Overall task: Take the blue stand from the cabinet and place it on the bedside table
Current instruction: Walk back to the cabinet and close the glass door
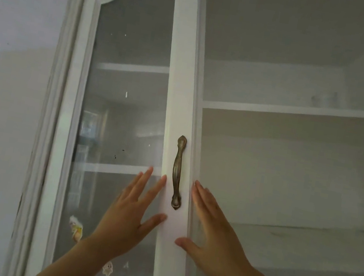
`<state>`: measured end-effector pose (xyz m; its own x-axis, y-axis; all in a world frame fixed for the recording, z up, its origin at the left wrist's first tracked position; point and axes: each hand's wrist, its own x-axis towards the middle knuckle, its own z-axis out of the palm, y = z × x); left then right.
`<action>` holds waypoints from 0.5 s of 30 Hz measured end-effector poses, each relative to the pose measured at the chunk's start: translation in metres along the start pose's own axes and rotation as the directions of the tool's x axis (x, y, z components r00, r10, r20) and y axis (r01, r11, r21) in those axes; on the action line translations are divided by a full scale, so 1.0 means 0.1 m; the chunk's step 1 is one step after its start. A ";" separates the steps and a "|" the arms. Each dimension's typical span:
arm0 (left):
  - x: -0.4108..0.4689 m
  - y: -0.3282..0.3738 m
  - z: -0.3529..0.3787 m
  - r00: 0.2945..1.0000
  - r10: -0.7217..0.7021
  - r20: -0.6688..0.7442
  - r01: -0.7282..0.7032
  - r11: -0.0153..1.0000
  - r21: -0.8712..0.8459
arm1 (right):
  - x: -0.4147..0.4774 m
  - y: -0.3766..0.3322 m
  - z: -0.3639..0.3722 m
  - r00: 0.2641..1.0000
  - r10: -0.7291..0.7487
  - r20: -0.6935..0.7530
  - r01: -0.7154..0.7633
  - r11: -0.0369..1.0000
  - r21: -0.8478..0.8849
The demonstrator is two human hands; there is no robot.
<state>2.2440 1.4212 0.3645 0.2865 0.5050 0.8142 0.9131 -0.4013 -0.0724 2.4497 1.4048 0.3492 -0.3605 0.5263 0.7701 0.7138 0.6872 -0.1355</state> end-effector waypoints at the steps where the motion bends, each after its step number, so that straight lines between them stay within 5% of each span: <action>1: 0.03 0.00 0.05 1.000 -0.006 -0.010 0.006 1.000 0.018 | 0.02 0.07 0.03 1.000 -0.017 -0.005 0.017 1.000 0.005; 15: 0.29 -0.12 0.46 0.999 -0.044 -0.022 0.047 0.985 0.164 | 0.15 0.60 0.52 0.999 -0.040 -0.009 0.039 0.991 -0.126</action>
<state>2.2546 1.4760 0.3627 0.2400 0.5052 0.8290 0.9607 -0.2464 -0.1280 2.4558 1.4802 0.3203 -0.3832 0.4935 0.7808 0.7690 0.6387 -0.0263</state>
